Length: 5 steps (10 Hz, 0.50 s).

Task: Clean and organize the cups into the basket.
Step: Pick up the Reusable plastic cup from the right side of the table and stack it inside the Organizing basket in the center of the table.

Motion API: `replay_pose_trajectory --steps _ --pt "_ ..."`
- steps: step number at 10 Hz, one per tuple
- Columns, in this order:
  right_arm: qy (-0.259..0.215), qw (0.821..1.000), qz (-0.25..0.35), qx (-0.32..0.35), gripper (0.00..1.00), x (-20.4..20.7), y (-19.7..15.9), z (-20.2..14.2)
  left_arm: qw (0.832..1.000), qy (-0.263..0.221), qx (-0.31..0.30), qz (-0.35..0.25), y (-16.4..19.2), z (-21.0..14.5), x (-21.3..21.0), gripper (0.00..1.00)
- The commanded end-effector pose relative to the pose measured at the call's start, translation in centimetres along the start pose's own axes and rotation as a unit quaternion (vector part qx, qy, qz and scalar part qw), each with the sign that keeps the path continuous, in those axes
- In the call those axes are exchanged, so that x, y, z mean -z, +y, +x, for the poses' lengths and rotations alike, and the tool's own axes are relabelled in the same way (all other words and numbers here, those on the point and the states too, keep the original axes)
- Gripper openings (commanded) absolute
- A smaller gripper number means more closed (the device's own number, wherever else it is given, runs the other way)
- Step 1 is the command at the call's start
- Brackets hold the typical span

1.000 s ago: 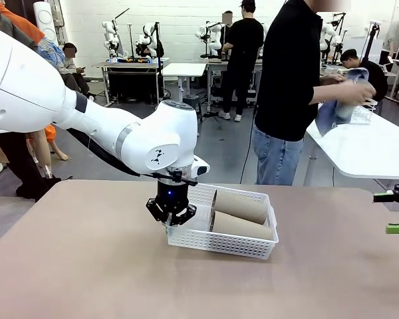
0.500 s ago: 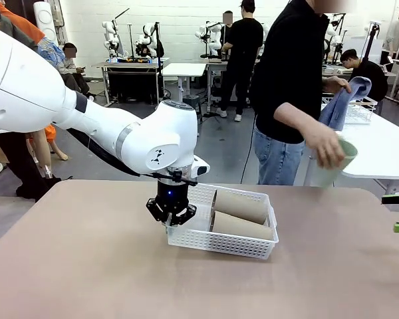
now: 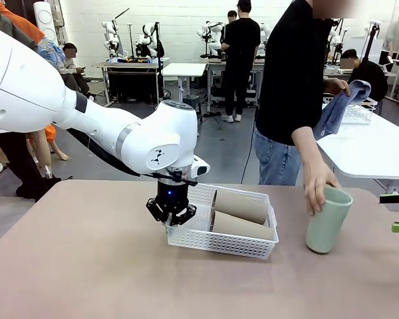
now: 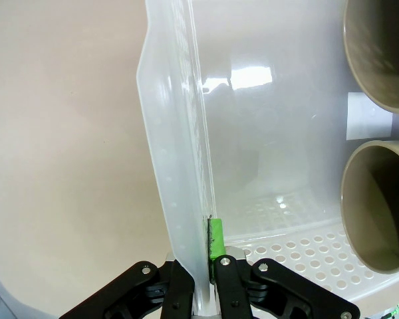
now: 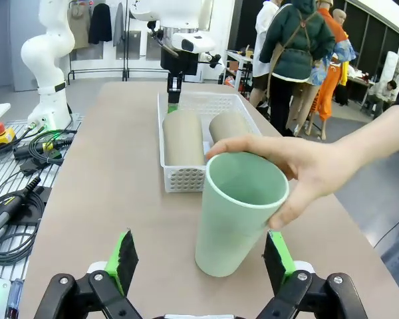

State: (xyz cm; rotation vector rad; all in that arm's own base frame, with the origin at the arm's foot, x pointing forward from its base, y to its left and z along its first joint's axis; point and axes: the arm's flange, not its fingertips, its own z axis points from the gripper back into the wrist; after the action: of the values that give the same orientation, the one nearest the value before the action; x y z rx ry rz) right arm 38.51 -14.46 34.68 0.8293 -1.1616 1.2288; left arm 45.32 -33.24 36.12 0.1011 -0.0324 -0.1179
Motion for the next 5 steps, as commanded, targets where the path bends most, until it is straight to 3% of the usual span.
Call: replay_pose_trajectory --steps 1,5 --pt "0.002 1.0 -0.001 -0.004 1.0 0.19 0.59 0.04 1.0 0.002 0.007 0.008 -0.12 -0.3 0.44 0.0" --pt "0.002 1.0 -0.001 -0.004 1.0 0.19 0.59 0.04 1.0 0.002 0.007 0.008 -0.12 -0.3 0.44 0.0"
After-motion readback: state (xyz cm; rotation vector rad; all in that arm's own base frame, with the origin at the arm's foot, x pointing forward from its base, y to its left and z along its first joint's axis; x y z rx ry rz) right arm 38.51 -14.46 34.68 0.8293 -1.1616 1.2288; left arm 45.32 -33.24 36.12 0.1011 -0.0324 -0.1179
